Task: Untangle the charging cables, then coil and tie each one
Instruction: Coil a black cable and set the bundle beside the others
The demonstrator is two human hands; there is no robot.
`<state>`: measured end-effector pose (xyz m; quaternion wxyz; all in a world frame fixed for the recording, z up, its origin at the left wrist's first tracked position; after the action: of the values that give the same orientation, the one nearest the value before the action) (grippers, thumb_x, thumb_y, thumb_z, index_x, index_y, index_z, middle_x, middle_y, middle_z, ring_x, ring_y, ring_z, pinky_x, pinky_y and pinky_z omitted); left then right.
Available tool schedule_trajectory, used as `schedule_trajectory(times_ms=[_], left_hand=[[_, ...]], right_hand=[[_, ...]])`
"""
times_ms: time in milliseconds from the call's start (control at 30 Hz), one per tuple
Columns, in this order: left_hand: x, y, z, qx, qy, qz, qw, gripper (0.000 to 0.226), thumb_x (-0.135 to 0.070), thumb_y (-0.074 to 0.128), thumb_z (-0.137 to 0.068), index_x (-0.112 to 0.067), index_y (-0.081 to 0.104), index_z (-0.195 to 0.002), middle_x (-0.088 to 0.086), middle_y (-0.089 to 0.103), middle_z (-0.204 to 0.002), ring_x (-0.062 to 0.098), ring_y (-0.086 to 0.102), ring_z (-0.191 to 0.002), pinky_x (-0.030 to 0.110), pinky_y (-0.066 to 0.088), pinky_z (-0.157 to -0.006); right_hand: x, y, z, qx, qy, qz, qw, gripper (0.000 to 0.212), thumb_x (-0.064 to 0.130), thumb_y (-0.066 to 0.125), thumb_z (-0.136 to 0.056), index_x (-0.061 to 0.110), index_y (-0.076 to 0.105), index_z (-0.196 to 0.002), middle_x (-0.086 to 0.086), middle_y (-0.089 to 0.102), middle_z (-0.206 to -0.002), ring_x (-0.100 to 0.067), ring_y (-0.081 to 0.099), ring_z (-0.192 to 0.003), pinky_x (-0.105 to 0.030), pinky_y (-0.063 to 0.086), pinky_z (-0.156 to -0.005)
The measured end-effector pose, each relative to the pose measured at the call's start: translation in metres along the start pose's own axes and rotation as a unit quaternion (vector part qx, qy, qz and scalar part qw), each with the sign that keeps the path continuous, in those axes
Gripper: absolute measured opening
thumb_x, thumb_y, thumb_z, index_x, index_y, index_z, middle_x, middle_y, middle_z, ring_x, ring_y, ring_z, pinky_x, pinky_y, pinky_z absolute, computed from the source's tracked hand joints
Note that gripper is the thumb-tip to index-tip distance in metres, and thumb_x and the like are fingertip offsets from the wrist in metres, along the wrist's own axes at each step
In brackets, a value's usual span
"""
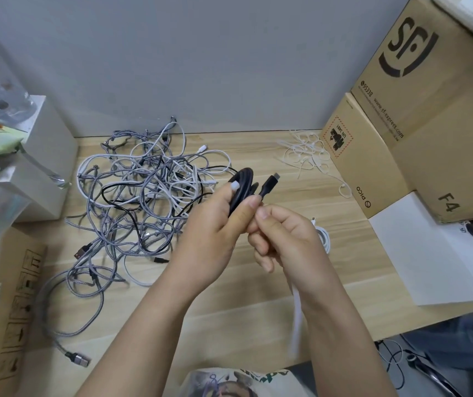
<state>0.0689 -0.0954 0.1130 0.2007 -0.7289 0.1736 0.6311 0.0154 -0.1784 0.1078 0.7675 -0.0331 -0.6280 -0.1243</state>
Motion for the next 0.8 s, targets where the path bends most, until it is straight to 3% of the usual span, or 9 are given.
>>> schedule_trajectory(times_ms=[67, 133, 233, 300, 433, 533, 633, 700, 800], left_hand=[[-0.001, -0.006, 0.001, -0.031, 0.005, -0.023, 0.999, 0.034, -0.044, 0.050, -0.088, -0.010, 0.051, -0.082, 0.013, 0.055, -0.068, 0.030, 0.052, -0.067, 0.049, 0.050, -0.070], [-0.003, -0.009, 0.001, -0.050, 0.012, -0.037, 0.998, 0.032, -0.038, 0.049, -0.088, -0.007, 0.051, -0.081, 0.011, 0.055, -0.068, 0.024, 0.051, -0.064, 0.040, 0.047, -0.066], [-0.002, -0.012, 0.001, -0.049, 0.004, -0.045, 0.998, 0.024, -0.036, 0.050, -0.088, -0.016, 0.051, -0.076, -0.001, 0.048, -0.061, 0.012, 0.045, -0.060, 0.033, 0.039, -0.058], [0.000, -0.012, 0.000, -0.041, 0.002, -0.018, 0.999, 0.021, -0.033, 0.051, -0.089, -0.026, 0.048, -0.069, -0.010, 0.042, -0.058, 0.011, 0.037, -0.058, 0.032, 0.032, -0.056], [0.002, -0.010, 0.001, -0.033, -0.004, -0.022, 0.999, 0.034, -0.029, 0.054, -0.091, -0.033, 0.044, -0.059, -0.014, 0.041, -0.050, 0.002, 0.033, -0.052, 0.020, 0.029, -0.051], [0.010, -0.008, 0.001, -0.027, -0.027, -0.024, 0.999, 0.024, -0.037, 0.051, -0.086, -0.033, 0.052, -0.062, -0.013, 0.049, -0.053, 0.004, 0.042, -0.054, 0.024, 0.037, -0.056], [0.015, -0.003, 0.003, -0.015, -0.030, -0.007, 0.999, 0.021, -0.045, 0.050, -0.085, -0.035, 0.053, -0.066, -0.002, 0.055, -0.060, 0.015, 0.051, -0.059, 0.038, 0.043, -0.063], [0.015, -0.004, 0.004, -0.031, -0.026, -0.029, 0.999, 0.023, -0.050, 0.050, -0.082, -0.035, 0.050, -0.065, -0.007, 0.050, -0.057, 0.008, 0.047, -0.057, 0.033, 0.041, -0.060], [0.010, 0.000, 0.005, -0.035, -0.022, -0.013, 0.999, 0.022, -0.035, 0.051, -0.087, -0.027, 0.045, -0.067, -0.014, 0.046, -0.054, 0.002, 0.040, -0.053, 0.016, 0.035, -0.054]], right_hand=[[0.002, 0.000, 0.003, 0.000, -0.014, 0.031, 0.999, 0.019, 0.024, 0.056, -0.083, 0.005, 0.059, -0.078, 0.003, 0.045, -0.054, -0.011, 0.039, -0.045, -0.017, 0.037, -0.047], [0.003, -0.001, 0.005, -0.012, -0.027, 0.055, 0.998, 0.017, 0.026, 0.058, -0.076, 0.010, 0.060, -0.082, 0.008, 0.049, -0.059, -0.009, 0.044, -0.051, -0.016, 0.041, -0.054], [0.011, -0.002, 0.008, -0.033, -0.084, 0.060, 0.994, 0.013, 0.023, 0.064, -0.073, 0.020, 0.061, -0.085, 0.010, 0.052, -0.070, -0.002, 0.050, -0.061, -0.014, 0.042, -0.062], [0.023, -0.003, 0.011, -0.034, -0.142, 0.123, 0.982, 0.007, 0.033, 0.064, -0.075, 0.027, 0.065, -0.078, 0.010, 0.054, -0.079, -0.002, 0.053, -0.074, -0.016, 0.042, -0.069], [0.033, 0.005, 0.017, 0.034, -0.203, 0.099, 0.974, 0.030, 0.050, 0.062, -0.081, 0.021, 0.067, -0.075, 0.003, 0.059, -0.086, -0.015, 0.056, -0.094, -0.029, 0.044, -0.087], [0.037, 0.004, 0.018, 0.017, -0.231, -0.015, 0.973, 0.026, 0.048, 0.062, -0.081, 0.024, 0.062, -0.072, 0.009, 0.063, -0.074, -0.012, 0.062, -0.079, -0.023, 0.047, -0.079], [0.035, 0.003, 0.020, 0.009, -0.225, -0.109, 0.968, 0.024, 0.044, 0.062, -0.083, 0.024, 0.058, -0.070, 0.010, 0.052, -0.058, -0.013, 0.053, -0.056, -0.024, 0.047, -0.067], [0.036, 0.001, 0.021, 0.002, -0.213, -0.136, 0.968, 0.028, 0.045, 0.063, -0.082, 0.023, 0.055, -0.066, 0.013, 0.045, -0.052, -0.010, 0.040, -0.044, -0.026, 0.036, -0.052], [0.034, 0.000, 0.020, -0.018, -0.182, -0.125, 0.975, 0.032, 0.045, 0.067, -0.078, 0.025, 0.053, -0.058, 0.014, 0.036, -0.047, -0.006, 0.026, -0.040, -0.023, 0.021, -0.043]])
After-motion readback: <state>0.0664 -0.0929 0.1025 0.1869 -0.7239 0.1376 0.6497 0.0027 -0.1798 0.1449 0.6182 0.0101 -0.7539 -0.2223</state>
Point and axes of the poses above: each hand's wrist, its own z-axis away from the middle knuckle, its own y-axis out of the palm, x = y × z, the point moved 8 cm from there along -z, towards the middle knuckle
